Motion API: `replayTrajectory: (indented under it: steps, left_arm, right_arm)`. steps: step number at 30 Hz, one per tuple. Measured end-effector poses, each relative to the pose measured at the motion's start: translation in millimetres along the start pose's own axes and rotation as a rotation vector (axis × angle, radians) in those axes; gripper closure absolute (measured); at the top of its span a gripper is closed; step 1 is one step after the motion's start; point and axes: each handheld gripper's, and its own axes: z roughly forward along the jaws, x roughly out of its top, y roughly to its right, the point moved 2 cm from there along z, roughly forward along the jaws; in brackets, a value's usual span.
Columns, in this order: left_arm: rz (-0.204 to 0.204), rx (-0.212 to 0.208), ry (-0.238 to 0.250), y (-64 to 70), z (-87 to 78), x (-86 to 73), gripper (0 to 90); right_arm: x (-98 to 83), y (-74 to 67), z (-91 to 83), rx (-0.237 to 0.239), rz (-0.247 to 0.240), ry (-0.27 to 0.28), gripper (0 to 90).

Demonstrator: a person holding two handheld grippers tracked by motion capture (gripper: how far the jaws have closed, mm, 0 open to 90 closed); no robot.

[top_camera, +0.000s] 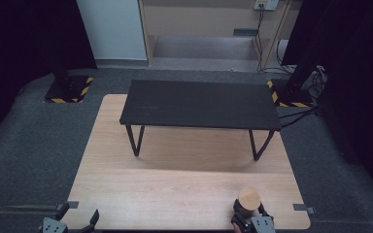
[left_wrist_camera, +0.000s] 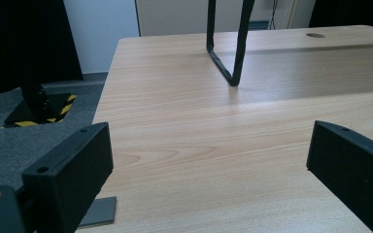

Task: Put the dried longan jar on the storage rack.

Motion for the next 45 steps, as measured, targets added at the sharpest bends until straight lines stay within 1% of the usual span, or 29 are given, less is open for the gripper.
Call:
replayTrajectory:
  steps: [2, 3, 4, 9, 11, 15, 16, 18, 22, 25, 31, 35, 40, 41, 45]
  left_arm:
    - [0.0, 0.001, 0.0, -0.3, 0.1, -0.2, 1.5]
    - [0.0, -0.001, -0.001, -0.6, 0.4, -0.2, 1.5]
    - [0.0, -0.001, -0.001, -0.6, 0.4, -0.2, 1.5]
    - [0.001, -0.003, 0.001, -0.5, 0.5, 0.1, 1.6]
    - [0.0, -0.004, 0.001, -0.6, 0.5, 0.2, 1.6]
    - [0.0, -0.005, -0.001, -0.6, 0.1, 0.1, 1.6]
    - [-0.001, -0.004, -0.001, -0.6, -0.2, -0.1, 1.6]
    - [-0.002, -0.003, 0.0, -0.5, -0.9, -0.8, 1.7]
    - [-0.004, -0.003, 0.001, 0.1, -1.5, -1.3, 1.7]
    - [-0.005, -0.006, 0.002, 0.7, -1.8, -1.4, 1.8]
    - [-0.003, -0.011, 0.006, 2.2, -2.0, -1.4, 2.0]
    - [-0.005, -0.016, 0.01, 3.5, -2.4, -1.3, 2.0]
    - [-0.008, -0.016, 0.011, 3.7, -3.7, -1.5, 2.2]
    - [-0.008, -0.015, 0.011, 3.7, -3.8, -1.6, 2.2]
    - [-0.006, -0.015, 0.007, 2.8, -3.9, -1.7, 2.2]
  right_arm:
    - [0.8, -0.2, -0.8, -0.002, 0.002, 0.0, 25.4]
    - [1.4, 0.7, -1.5, -0.002, 0.017, 0.0, 25.4]
    - [1.9, 1.1, -1.8, -0.003, 0.02, -0.002, 25.5]
    - [5.2, 2.1, -4.1, 0.002, 0.025, -0.005, 25.5]
    - [8.4, 1.9, -6.0, 0.006, 0.019, -0.004, 25.4]
    - [17.0, 2.6, -10.4, 0.018, 0.021, 0.009, 25.5]
    - [22.4, 3.4, -12.5, 0.027, 0.027, 0.016, 25.5]
    - [25.5, 3.9, -13.6, 0.032, 0.028, 0.019, 25.5]
    - [41.1, 7.6, -16.6, 0.059, 0.062, 0.03, 25.4]
    - [55.2, 9.0, -18.2, 0.073, 0.068, 0.041, 25.5]
    - [86.6, 10.9, -18.8, 0.101, 0.028, 0.074, 25.5]
    - [106.4, 13.5, -16.6, 0.118, 0.017, 0.092, 25.5]
    - [128.8, 17.0, -11.7, 0.145, 0.015, 0.095, 25.5]
    - [135.1, 17.2, -9.8, 0.146, 0.004, 0.096, 25.5]
    - [149.6, 19.0, -4.2, 0.153, -0.01, 0.104, 25.4]
